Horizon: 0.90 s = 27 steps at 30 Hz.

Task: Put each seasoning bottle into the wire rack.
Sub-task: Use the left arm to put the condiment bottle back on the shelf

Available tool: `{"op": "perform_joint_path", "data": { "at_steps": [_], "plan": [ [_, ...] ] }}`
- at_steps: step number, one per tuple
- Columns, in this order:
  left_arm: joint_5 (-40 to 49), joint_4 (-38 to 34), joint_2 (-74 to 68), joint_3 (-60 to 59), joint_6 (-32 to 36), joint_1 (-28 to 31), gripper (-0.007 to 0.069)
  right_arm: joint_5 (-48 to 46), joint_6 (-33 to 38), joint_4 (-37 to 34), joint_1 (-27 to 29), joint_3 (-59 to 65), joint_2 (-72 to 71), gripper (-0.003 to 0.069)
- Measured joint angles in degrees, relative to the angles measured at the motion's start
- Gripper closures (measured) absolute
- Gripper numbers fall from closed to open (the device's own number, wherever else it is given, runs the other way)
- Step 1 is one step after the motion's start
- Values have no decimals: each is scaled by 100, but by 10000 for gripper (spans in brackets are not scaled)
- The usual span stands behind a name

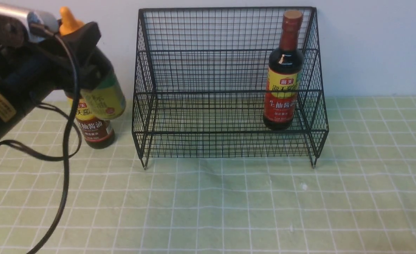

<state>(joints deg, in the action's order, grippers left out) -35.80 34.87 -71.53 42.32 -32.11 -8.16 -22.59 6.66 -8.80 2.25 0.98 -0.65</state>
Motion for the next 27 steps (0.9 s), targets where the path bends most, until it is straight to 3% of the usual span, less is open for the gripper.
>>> {"op": "perform_joint_path", "data": {
  "at_steps": [8, 27],
  "plan": [
    [-17, 216, -1320, 724, 212, -692, 347, 0, 0, 0, 0, 0, 0, 673],
    [31, -66, -2821, 1126, 279, -716, 347, 1, 0, 0, 0, 0, 0, 673]
  ]
}}
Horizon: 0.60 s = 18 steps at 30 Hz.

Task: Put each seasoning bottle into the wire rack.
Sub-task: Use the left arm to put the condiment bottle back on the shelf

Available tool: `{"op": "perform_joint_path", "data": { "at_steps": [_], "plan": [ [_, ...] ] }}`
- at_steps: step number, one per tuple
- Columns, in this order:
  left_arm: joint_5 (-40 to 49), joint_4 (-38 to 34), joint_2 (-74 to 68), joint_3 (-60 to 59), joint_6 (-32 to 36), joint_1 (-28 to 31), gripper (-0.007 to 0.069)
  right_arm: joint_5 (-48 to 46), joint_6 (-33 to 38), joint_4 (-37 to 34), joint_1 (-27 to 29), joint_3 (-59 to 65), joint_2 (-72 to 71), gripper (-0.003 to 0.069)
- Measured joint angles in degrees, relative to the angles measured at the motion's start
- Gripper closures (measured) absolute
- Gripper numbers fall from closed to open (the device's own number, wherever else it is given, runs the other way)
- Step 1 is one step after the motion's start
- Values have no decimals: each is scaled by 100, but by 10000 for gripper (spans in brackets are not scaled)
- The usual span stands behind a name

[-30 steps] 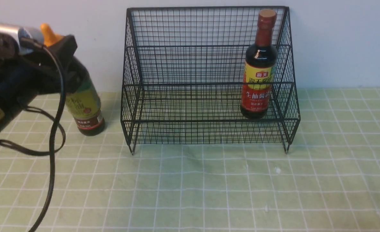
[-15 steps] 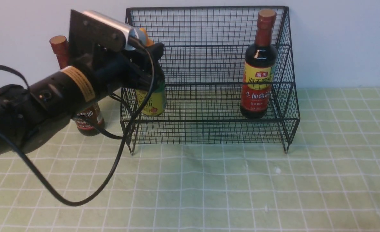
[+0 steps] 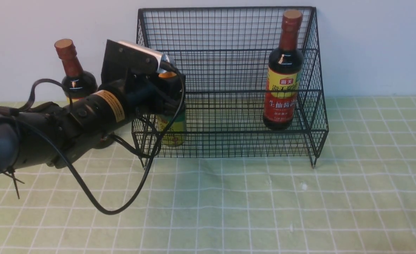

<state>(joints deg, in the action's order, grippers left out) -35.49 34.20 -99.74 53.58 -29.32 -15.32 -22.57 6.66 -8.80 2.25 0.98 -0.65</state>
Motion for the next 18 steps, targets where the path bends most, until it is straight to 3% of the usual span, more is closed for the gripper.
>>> {"op": "perform_joint_path", "data": {
  "at_steps": [4, 12, 18],
  "plan": [
    [256, 0, -47, 0, -50, 0, 312, 0, 0, 0, 0, 0, 0, 673],
    [929, -40, 246, 31, -491, -11, 165, 0, 0, 0, 0, 0, 0, 673],
    [1287, -52, 1319, 31, -227, 122, 155, 0, 0, 0, 0, 0, 0, 673]
  ]
}}
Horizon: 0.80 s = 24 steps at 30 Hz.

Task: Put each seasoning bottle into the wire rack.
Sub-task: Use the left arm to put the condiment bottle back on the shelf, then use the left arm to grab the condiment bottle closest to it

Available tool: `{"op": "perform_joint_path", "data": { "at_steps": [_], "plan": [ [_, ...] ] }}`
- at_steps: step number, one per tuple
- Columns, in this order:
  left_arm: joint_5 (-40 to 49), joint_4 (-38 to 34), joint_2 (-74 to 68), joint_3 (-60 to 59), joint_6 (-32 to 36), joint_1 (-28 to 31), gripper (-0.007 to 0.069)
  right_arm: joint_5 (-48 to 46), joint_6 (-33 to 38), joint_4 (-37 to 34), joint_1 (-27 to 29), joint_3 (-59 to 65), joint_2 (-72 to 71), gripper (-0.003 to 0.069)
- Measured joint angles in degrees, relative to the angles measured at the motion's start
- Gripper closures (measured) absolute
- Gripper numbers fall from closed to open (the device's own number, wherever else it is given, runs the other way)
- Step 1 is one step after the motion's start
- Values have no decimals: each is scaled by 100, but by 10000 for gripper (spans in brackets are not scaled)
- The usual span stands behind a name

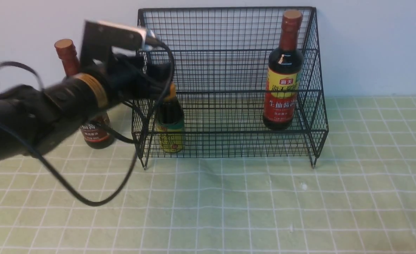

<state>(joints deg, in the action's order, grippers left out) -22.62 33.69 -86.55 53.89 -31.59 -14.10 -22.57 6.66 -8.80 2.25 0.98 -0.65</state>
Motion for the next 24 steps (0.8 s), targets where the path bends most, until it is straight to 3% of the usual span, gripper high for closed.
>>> {"op": "perform_joint_path", "data": {
  "at_steps": [6, 9, 14, 24],
  "plan": [
    [347, -146, 692, 0, 181, 541, 155, 0, 0, 0, 0, 0, 0, 673],
    [341, -338, 788, 0, 193, 1112, 155, 0, 0, 0, 0, 0, 0, 673],
    [69, -602, 538, 0, 211, 1583, 155, 0, 0, 0, 0, 0, 0, 673],
    [-912, -914, -593, 0, 229, 1846, 155, 0, 0, 14, 0, 0, 0, 673]
  ]
}}
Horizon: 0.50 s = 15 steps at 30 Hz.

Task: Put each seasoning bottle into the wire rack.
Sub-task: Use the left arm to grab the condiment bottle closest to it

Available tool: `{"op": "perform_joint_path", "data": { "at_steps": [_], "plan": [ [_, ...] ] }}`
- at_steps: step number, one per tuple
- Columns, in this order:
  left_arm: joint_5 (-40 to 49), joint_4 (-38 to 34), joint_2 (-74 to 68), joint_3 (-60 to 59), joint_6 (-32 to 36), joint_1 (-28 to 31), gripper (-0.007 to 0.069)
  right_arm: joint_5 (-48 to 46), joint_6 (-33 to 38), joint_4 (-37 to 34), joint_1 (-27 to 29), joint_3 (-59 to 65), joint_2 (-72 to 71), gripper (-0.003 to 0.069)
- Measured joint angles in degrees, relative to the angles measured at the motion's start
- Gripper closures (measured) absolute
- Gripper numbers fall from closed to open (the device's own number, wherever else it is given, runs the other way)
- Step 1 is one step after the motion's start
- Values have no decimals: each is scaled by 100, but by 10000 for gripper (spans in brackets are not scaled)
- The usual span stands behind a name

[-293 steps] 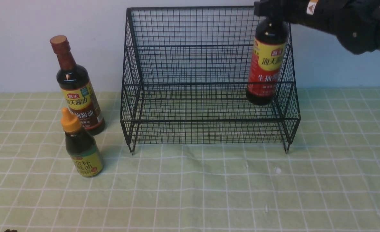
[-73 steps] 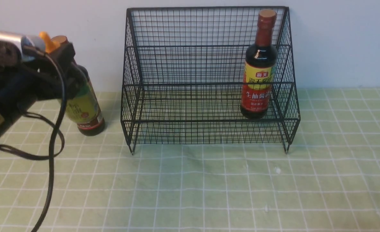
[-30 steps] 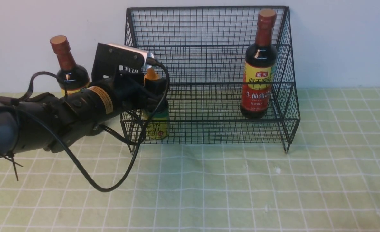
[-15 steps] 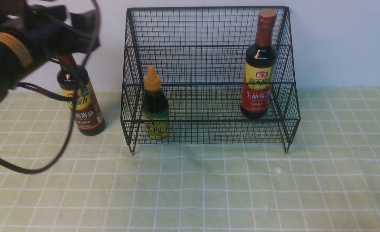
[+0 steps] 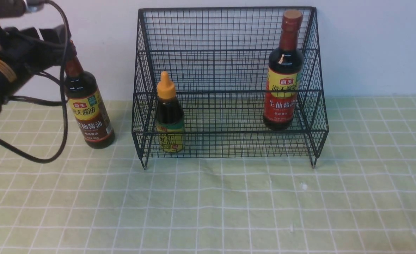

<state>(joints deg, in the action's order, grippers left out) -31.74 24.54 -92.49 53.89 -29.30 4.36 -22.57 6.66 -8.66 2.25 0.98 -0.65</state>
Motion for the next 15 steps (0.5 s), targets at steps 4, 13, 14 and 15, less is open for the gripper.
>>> {"op": "perform_joint_path", "data": {
  "at_steps": [4, 13, 14, 15],
  "plan": [
    [-249, 86, -273, 0, 6, -26, 155, 5, 0, 0, 0, 0, 0, 673],
    [-343, 93, -660, 5, 250, -44, 171, 5, 0, 0, 0, 0, 0, 673],
    [-343, 93, -681, 5, 266, -44, 197, 5, 0, 0, 0, 0, 0, 673],
    [-343, 93, -686, 5, 304, -50, 249, 5, 0, 0, 0, 0, 0, 673]
  ]
}}
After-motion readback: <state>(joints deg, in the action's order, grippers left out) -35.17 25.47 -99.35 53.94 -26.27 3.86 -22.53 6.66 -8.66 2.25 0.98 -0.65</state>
